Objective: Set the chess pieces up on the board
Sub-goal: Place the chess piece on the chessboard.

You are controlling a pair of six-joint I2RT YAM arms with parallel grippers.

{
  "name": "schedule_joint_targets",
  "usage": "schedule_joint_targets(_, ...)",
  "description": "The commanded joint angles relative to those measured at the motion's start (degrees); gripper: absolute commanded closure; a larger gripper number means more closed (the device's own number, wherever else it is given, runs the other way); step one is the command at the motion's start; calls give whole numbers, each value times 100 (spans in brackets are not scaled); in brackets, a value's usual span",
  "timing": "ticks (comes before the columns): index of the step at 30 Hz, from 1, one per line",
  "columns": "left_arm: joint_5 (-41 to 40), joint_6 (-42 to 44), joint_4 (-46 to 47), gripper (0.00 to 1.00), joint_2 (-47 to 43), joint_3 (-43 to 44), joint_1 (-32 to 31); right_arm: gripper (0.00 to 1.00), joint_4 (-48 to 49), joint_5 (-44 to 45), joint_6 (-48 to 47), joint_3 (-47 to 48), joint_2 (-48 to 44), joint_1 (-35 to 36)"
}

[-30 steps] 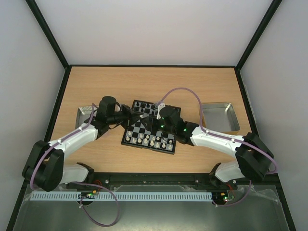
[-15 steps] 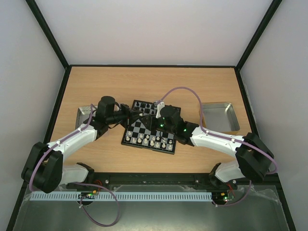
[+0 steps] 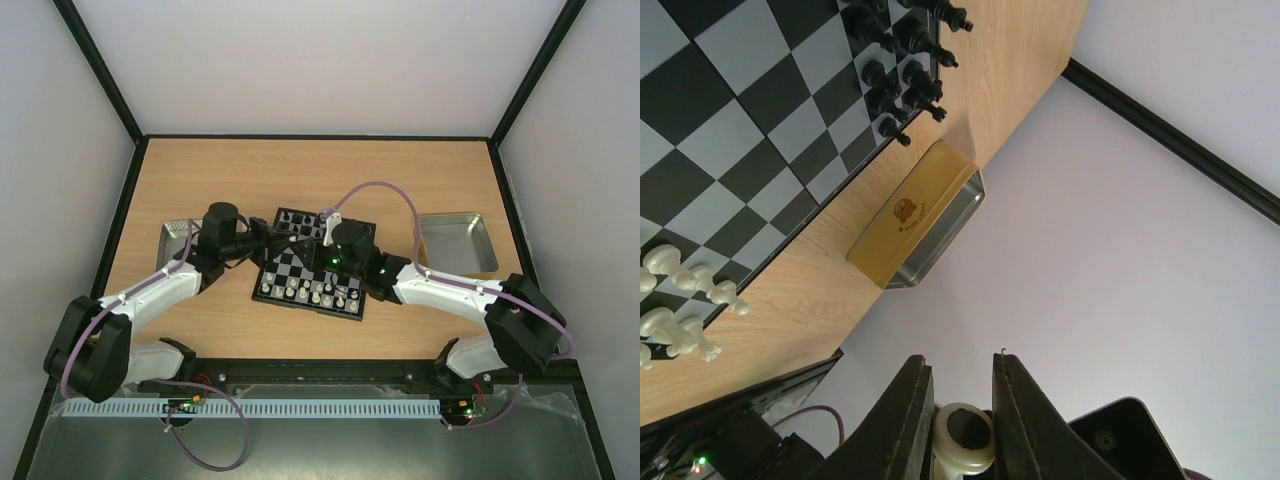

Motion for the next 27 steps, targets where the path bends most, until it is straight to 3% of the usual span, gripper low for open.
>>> schedule_joint_targets(1,20,-86,218,87,-162,-93,8,86,-51,181,-1,260,98,40)
schedule_joint_targets(4,-40,-94,217,86,-222,-138,-7,94,-143,249,-18,382,122,42)
schedule_joint_targets(9,-35,-49,218,85,-247,-182,-12,98,-378,366,-50,563,135,46)
schedule_joint_targets(11,-83,87,81,81,-269,-147,-12,98,-602,388,-56,668,121,40)
schedule_joint_targets(12,-154,223,-50,73,-291,-99,-12,98,-808,416,-58,720,103,40)
schedule_joint_targets(18,-1612,2103,-1869,45,-659,389,267,98,-2676,306,-263,1480,357,40)
schedule_joint_targets(23,-3339,3944,-3051,34,-1382,621,674,98,-4484,35,-739,2517,1265,53)
schedule_joint_targets(27,-4170,5267,-3501,31,-1707,718,775,98,-5418,123,-1047,3345,2052,134)
